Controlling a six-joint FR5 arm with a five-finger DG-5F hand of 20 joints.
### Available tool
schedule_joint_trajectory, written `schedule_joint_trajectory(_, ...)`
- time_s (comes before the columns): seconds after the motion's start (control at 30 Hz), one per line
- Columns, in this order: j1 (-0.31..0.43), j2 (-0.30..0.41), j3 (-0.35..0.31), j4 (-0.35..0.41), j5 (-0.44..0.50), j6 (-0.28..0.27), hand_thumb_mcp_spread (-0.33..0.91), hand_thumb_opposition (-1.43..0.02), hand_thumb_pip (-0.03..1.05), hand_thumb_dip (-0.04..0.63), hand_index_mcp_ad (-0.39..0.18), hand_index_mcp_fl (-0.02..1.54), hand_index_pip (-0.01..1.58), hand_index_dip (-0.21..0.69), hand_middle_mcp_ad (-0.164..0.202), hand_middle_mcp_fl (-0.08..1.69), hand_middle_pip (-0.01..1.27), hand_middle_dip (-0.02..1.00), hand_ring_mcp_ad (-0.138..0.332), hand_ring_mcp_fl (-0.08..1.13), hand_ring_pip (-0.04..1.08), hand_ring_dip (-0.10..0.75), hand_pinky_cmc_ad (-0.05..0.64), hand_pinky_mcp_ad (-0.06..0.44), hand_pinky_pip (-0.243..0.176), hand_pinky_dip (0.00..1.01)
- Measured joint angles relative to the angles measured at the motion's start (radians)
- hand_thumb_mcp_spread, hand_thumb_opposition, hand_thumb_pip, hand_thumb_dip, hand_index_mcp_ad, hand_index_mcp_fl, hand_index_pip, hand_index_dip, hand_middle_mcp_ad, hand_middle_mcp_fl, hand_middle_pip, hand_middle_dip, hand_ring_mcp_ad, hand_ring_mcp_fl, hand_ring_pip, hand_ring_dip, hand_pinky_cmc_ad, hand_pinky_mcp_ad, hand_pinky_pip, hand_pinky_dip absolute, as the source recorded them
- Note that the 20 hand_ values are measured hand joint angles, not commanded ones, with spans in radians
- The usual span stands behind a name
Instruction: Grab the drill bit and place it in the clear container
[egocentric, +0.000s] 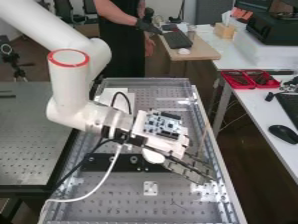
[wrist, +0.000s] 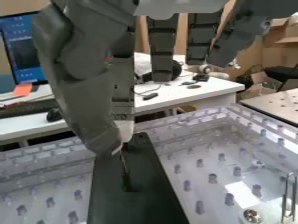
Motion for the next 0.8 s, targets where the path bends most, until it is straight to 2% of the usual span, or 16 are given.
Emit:
schedule_joint_trajectory(0.27, -0.008, -0.008, 0.01, 0.002, -0.015, -0.006, 0.62, -0.93, 0.51, 0.253, -0.162, 0.57, 1.28, 0.237, 0.075, 0.22, 0.13, 0.2, 0.154, 0.06, 0.09, 0.016, 0.328, 0.133, -0.075, 0.19)
schedule_joint_trajectory(0.4, -0.01, -0.008, 0.011, 0.001, -0.017, -0.005, 0.62, -0.93, 0.51, 0.253, -0.187, 0.57, 1.28, 0.237, 0.075, 0.22, 0.13, 0.2, 0.154, 0.06, 0.09, 0.016, 0.328, 0.129, -0.075, 0.19)
schedule_joint_trajectory(0.6, -0.013, -0.008, 0.009, 0.004, -0.018, 0.003, 0.62, -0.92, 0.51, 0.253, -0.185, 0.56, 1.28, 0.237, 0.075, 0.22, 0.13, 0.2, 0.155, 0.06, 0.09, 0.016, 0.346, 0.133, -0.075, 0.19)
schedule_joint_trajectory(0.8, -0.013, -0.008, 0.011, 0.007, -0.02, 0.007, 0.6, -0.9, 0.51, 0.253, -0.176, 0.47, 1.2, 0.237, 0.075, 0.22, 0.13, 0.2, 0.152, 0.06, 0.09, 0.016, 0.344, 0.133, -0.075, 0.19)
